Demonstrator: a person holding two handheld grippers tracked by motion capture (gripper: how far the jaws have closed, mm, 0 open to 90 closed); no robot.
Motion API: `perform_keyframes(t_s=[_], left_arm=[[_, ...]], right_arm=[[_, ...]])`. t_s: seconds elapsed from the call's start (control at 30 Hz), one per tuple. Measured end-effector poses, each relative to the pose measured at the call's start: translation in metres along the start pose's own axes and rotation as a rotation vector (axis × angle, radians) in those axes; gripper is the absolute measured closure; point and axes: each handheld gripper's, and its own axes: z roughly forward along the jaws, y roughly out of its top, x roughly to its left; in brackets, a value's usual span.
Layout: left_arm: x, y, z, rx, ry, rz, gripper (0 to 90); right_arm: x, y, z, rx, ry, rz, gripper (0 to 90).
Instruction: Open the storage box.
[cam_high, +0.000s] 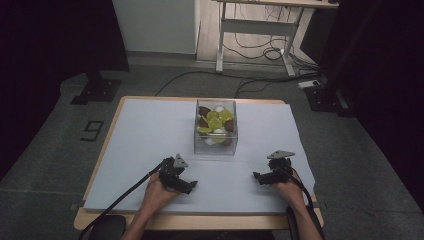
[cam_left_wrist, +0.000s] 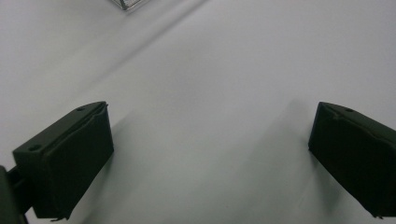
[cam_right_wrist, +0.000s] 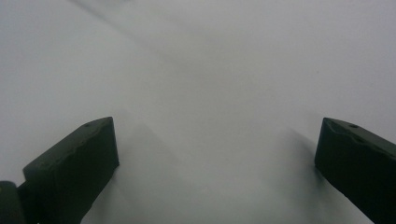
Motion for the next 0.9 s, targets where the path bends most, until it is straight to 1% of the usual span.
perform_keyframes(t_s=[0.03, 0.13, 0.17, 0.2, 0.23, 0.27, 0.33, 0.37, 0.4, 0.43, 0.47, 0.5, 0.63, 0.67, 0.7, 0.73, 0.8, 0.9], left_arm=[[0.000, 0.000, 0.000, 0.000, 0.000, 0.000, 0.0], [0.000, 0.000, 0.000, 0.002, -0.001, 0.001, 0.0], [0.000, 0.001, -0.001, 0.006, 0.000, -0.002, 0.1], [0.000, 0.001, -0.001, 0.006, 0.000, -0.002, 0.5], [0.000, 0.002, -0.002, 0.006, 0.006, -0.001, 1.3], [0.000, 0.002, -0.002, 0.005, 0.011, 0.000, 1.9], [0.001, 0.003, -0.005, -0.005, -0.001, -0.006, 2.9], [0.001, 0.004, -0.006, -0.015, -0.005, -0.011, 3.2], [0.001, 0.004, -0.006, -0.015, -0.005, -0.011, 3.5], [0.002, 0.005, -0.009, -0.036, -0.019, -0.017, 4.0], [0.002, 0.005, -0.009, -0.036, -0.019, -0.017, 4.3], [0.003, 0.006, -0.012, -0.052, -0.033, -0.022, 4.7], [0.004, 0.009, -0.017, -0.079, -0.059, -0.034, 6.7], [0.004, 0.009, -0.017, -0.079, -0.059, -0.034, 7.1], [0.005, 0.010, -0.019, -0.088, -0.069, -0.037, 7.1], [0.005, 0.010, -0.020, -0.094, -0.074, -0.038, 7.8], [0.005, 0.012, -0.023, -0.101, -0.080, -0.039, 8.7], [0.006, 0.013, -0.024, -0.104, -0.081, -0.037, 9.0]], right_arm=[[0.002, 0.001, -0.001, -0.001, -0.008, -0.016, 0.6], [0.003, 0.002, -0.002, 0.003, -0.007, -0.024, 2.1], [0.005, 0.003, -0.002, 0.008, 0.014, -0.034, 2.1], [0.005, 0.003, -0.002, 0.008, 0.014, -0.034, 2.1], [0.008, 0.004, -0.002, 0.010, 0.025, -0.055, 2.1], [0.010, 0.005, -0.003, 0.003, 0.028, -0.061, 2.1], [0.010, 0.007, -0.006, -0.021, 0.043, -0.053, 2.1], [0.010, 0.008, -0.008, -0.020, 0.045, -0.042, 2.1], [0.010, 0.008, -0.008, -0.020, 0.045, -0.042, 2.1], [0.010, 0.010, -0.010, -0.023, 0.047, -0.032, 2.1], [0.010, 0.010, -0.010, -0.023, 0.047, -0.032, 2.1], [0.011, 0.012, -0.011, -0.024, 0.060, -0.026, 2.0], [0.014, 0.016, -0.014, -0.036, 0.090, -0.018, 2.1], [0.014, 0.016, -0.014, -0.036, 0.090, -0.018, 2.1], [0.015, 0.017, -0.014, -0.042, 0.097, -0.015, 2.1], [0.016, 0.018, -0.016, -0.055, 0.104, -0.013, 2.1], [0.015, 0.020, -0.018, -0.063, 0.118, 0.004, 2.1], [0.016, 0.022, -0.020, -0.072, 0.115, 0.002, 2.1]])
